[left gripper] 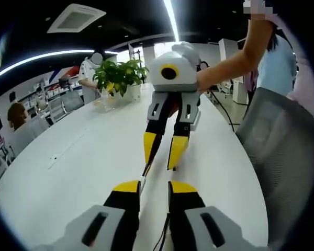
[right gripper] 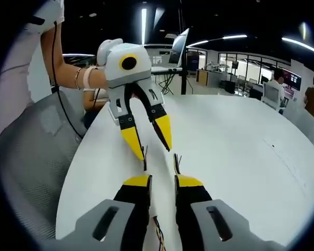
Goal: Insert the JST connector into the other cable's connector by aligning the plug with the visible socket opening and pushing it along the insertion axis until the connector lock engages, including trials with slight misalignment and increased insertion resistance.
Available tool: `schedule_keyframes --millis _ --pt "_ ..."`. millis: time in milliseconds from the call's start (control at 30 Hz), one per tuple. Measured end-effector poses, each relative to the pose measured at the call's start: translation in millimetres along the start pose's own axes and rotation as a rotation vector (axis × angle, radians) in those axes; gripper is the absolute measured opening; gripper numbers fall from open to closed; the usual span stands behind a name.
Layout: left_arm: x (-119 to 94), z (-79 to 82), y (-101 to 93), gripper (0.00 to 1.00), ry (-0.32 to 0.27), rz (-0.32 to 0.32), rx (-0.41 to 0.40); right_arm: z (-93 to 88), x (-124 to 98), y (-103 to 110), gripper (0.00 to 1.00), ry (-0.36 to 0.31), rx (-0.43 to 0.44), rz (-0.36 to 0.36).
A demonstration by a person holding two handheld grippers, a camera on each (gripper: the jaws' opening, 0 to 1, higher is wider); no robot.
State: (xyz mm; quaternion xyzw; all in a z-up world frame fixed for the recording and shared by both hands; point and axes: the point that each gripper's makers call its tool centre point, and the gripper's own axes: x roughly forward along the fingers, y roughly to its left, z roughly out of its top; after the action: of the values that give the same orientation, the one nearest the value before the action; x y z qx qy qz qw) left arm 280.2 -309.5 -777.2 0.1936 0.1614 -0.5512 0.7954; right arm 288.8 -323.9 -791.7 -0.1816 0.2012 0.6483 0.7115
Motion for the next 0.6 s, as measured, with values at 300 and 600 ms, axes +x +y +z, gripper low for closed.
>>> schedule_keyframes --millis 300,600 --pt "-10.2 4.6 -5.5 0.15 -0.024 0.032 -0.026 10.4 -3.6 15.1 0.16 0.003 -0.024 0.007" --pt "-10.6 -2.5 -15.4 0.16 -0.007 0.037 -0.031 7.7 -5.0 32.0 0.18 0.035 -0.045 0.03"
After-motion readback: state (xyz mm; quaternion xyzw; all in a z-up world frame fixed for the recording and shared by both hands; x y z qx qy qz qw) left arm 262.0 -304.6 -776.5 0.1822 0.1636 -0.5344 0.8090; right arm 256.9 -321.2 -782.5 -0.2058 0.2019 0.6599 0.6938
